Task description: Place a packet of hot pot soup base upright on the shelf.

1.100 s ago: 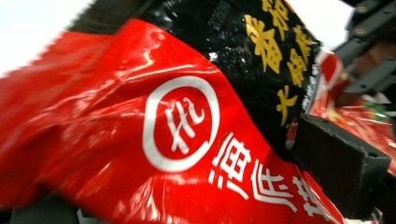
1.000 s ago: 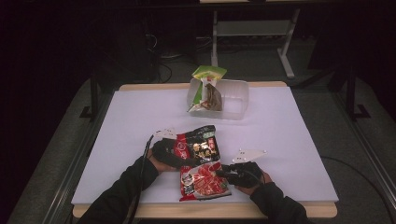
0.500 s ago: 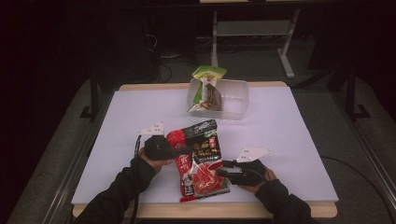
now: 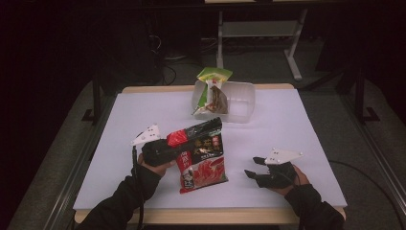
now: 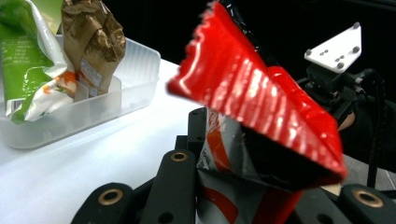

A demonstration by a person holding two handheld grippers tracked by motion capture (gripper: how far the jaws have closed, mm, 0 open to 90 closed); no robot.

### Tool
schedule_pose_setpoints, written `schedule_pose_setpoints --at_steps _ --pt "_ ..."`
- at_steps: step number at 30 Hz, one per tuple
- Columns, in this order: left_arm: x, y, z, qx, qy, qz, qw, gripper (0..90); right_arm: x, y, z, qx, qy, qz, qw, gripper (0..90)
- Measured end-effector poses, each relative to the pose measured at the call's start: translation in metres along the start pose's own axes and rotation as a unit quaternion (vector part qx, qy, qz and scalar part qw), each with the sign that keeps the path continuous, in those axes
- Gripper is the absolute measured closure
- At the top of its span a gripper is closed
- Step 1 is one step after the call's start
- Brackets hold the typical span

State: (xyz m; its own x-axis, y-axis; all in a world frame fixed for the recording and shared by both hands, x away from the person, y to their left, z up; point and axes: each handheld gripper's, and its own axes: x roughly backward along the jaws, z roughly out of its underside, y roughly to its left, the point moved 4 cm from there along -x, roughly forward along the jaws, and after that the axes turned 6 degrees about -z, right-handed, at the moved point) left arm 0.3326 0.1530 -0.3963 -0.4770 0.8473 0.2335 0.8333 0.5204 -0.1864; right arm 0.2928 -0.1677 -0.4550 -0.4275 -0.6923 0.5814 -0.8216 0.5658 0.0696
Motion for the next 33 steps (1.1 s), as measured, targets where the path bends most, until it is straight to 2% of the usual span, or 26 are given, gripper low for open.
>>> schedule_pose_setpoints --at_steps 3,6,14,20,26,29,31,33 --pt "0.0 -0.001 -0.001 -0.001 0.0 -0.008 1.0 80.6 -0.001 -0.004 0.005 0.002 0.008 0.008 0.9999 40.4" --pt "0.0 -0.003 -0.003 -0.011 -0.002 -0.017 0.9998 80.7 -0.001 -0.005 0.009 0.006 0.015 0.014 0.9998 39.7" --pt "0.0 -0.003 -0.01 -0.025 -0.014 -0.044 0.9986 81.4 0.001 -0.01 0.009 0.005 0.007 0.027 0.9996 39.0" --pt "-0.001 -0.002 -0.022 -0.039 -0.028 -0.074 0.9961 81.6 0.005 -0.011 0.011 0.0 0.0 0.029 0.9996 39.1" --pt "-0.019 0.004 -0.038 -0.047 -0.048 -0.092 0.9935 81.6 0.009 -0.012 0.01 -0.007 -0.01 0.035 0.9993 38.9" --pt "-0.033 0.005 -0.047 -0.041 -0.059 -0.098 0.9926 81.5 0.01 -0.013 0.01 -0.009 -0.015 0.035 0.9992 38.8" --pt "-0.043 0.005 -0.053 -0.049 -0.063 -0.105 0.9913 81.5 0.01 -0.014 0.011 -0.011 -0.015 0.035 0.9992 38.8" --pt "-0.053 0.003 -0.058 -0.047 -0.067 -0.102 0.9913 81.5 0.01 -0.015 0.012 -0.01 -0.014 0.035 0.9992 38.9"
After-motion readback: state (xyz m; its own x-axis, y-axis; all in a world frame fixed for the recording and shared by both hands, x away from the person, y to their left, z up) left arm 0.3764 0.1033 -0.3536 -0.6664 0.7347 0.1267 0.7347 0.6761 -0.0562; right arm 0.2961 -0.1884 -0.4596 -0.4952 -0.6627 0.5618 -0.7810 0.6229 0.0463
